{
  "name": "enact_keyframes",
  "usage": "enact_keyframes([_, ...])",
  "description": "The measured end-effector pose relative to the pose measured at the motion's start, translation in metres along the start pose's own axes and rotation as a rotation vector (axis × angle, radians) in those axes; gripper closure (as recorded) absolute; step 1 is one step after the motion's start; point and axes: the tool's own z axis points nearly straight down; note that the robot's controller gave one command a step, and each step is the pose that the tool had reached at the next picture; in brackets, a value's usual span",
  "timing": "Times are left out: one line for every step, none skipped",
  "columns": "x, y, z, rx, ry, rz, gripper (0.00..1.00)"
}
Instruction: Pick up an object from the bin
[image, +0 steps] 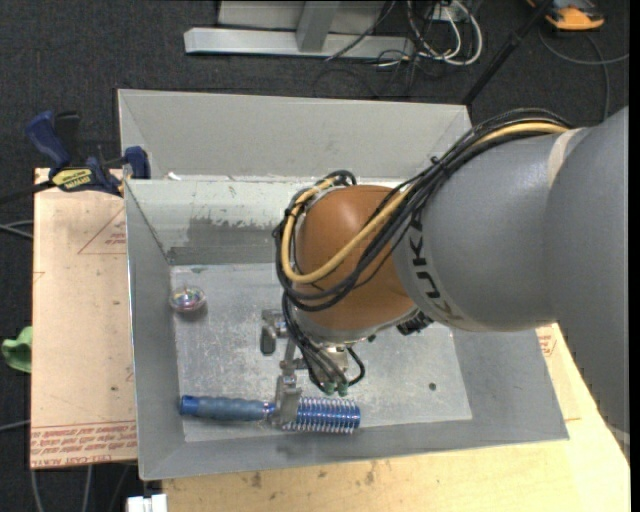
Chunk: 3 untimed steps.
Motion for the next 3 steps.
enact_keyframes([-0.0071,0.0398,0.0977,-0.001,-0.012,-0.311,0.0])
enact_keyframes([-0.0039,0.0392,0.0993,0.0,-0.001,-0.311,1.0])
enact_keyframes([-0.0074,0.0395,0.0972,0.0,-0.009,-0.309,0.0])
